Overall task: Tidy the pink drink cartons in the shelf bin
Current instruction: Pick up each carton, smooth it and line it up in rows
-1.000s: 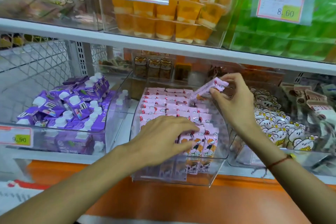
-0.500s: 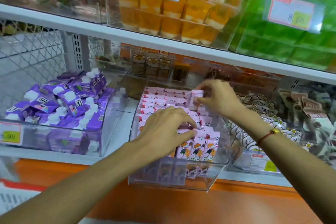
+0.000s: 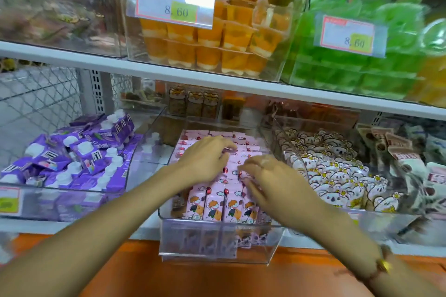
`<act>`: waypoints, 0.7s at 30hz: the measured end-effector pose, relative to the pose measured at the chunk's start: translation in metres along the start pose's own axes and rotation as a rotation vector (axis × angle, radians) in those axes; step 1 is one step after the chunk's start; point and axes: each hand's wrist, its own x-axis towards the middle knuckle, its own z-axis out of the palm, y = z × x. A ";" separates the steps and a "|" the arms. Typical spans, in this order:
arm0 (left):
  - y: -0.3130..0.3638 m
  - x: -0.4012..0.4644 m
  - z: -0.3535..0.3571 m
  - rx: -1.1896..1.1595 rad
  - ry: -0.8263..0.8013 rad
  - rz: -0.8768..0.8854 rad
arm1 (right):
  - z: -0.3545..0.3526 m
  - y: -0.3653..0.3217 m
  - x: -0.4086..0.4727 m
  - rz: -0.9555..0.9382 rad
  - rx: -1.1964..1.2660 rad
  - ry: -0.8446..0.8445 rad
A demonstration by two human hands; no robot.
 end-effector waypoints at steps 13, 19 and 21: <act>0.014 0.045 -0.002 0.009 -0.140 -0.061 | 0.006 -0.005 -0.030 -0.009 0.100 0.052; 0.026 0.037 0.003 -0.631 0.252 -0.260 | 0.008 -0.006 -0.027 0.013 0.093 0.042; 0.032 0.025 0.002 -0.745 0.415 -0.238 | 0.009 -0.006 -0.026 0.016 0.091 0.043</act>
